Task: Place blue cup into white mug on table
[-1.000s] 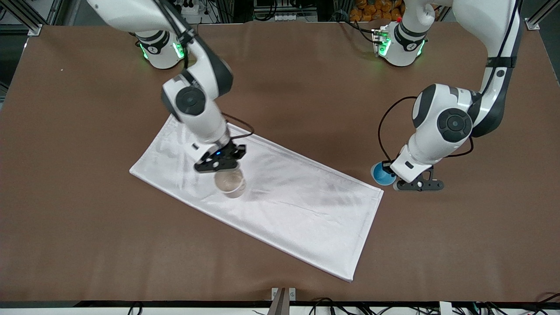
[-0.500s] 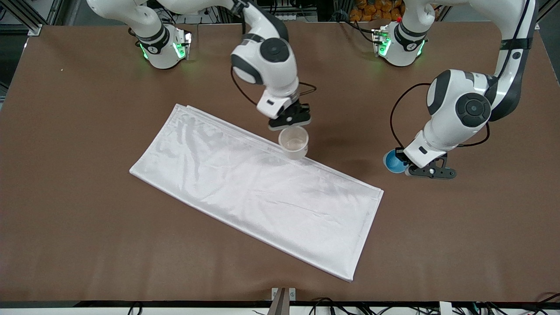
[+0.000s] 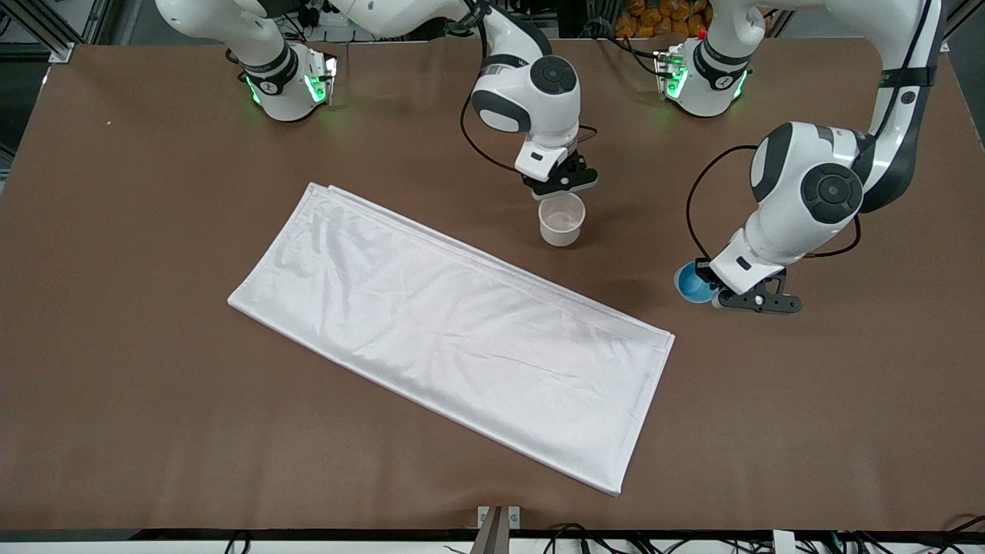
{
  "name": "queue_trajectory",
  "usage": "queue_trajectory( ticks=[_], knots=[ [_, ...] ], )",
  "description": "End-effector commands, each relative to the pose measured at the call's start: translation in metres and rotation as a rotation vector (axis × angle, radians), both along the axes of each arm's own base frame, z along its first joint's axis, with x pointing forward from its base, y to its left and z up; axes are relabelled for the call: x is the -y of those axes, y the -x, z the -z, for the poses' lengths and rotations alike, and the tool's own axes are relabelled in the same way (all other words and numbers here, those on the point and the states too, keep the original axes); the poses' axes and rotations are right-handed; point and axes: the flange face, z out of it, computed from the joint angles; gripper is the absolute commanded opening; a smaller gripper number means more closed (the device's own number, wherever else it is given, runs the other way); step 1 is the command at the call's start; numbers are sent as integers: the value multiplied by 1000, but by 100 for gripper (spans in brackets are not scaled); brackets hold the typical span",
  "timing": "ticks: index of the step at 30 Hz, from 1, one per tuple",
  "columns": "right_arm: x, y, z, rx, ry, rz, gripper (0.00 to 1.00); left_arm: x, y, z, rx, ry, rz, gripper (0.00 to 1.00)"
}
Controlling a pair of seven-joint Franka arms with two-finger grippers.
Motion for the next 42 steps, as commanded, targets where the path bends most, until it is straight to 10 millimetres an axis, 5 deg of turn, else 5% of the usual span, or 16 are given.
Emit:
queue_trajectory(
  ticks=[1, 9, 10, 12, 13, 19, 28, 35, 42],
  knots=[
    [-14, 1, 20, 30, 20, -11, 0, -3, 7, -4, 9, -17, 25, 0],
    [-11, -3, 27, 30, 30, -6, 0, -2, 14, 0, -3, -20, 26, 0],
    [-11, -3, 27, 30, 32, -5, 7, -2, 17, 0, -6, -21, 25, 0],
    [-11, -3, 26, 28, 33, -1, 50, 0, 20, -2, -5, -19, 26, 0],
    [-12, -2, 25, 27, 33, 5, 100, 0, 20, -5, 1, -17, 19, 0],
    [-14, -2, 13, 21, 17, 31, 100, 19, 42, -9, -4, -10, -6, 0],
    [-25, 17, -42, 27, -8, 125, 100, 61, 73, -20, -22, -22, -58, 0],
    [-4, 17, -136, -5, 14, 162, 100, 63, 75, -22, -24, -25, -58, 0],
    [43, -9, -217, 13, 48, 203, 100, 65, 75, -24, -21, -24, -61, 0]
  ],
)
